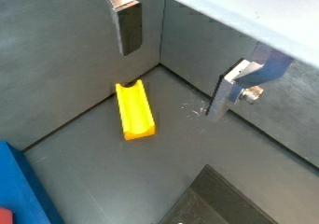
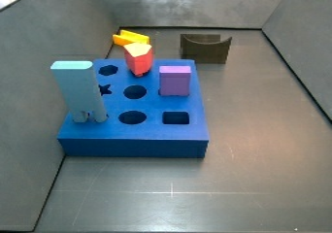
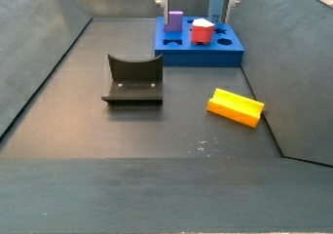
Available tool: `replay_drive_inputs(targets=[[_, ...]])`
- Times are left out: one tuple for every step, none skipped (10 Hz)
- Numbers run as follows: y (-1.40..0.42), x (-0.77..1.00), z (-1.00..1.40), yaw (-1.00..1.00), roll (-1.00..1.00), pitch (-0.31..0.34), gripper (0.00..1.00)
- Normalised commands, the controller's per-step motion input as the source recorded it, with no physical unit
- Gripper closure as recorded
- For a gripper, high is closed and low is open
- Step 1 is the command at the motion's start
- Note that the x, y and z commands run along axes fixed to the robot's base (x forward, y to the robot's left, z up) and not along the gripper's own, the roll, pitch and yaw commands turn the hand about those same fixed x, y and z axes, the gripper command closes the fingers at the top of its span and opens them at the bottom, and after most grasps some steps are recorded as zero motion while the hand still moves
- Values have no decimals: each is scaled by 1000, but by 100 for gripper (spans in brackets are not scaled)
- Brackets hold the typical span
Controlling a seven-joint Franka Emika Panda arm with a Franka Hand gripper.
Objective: Pick up the arch object. Move up. Place the arch object on the fixture. Regrasp the arch object. Move to above the board. Insert the arch object.
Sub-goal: Pick up the arch object.
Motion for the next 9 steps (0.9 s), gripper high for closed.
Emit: replay_drive_inputs(targets=[[149,-246,-1000,671,101,-46,0],[0,-54,-820,1000,0,-33,0],[0,-46,-806,1000,0,-27,0],[0,-54,-803,1000,0,-31,0],[0,-66,-803,1000,0,-39,0],[0,-126,-834,1000,0,-81,0],[9,-177,-889,1000,14,-120,0],[0,-223,-969,1000,53,-136,0],[0,-251,-1000,980,101,-139,0]])
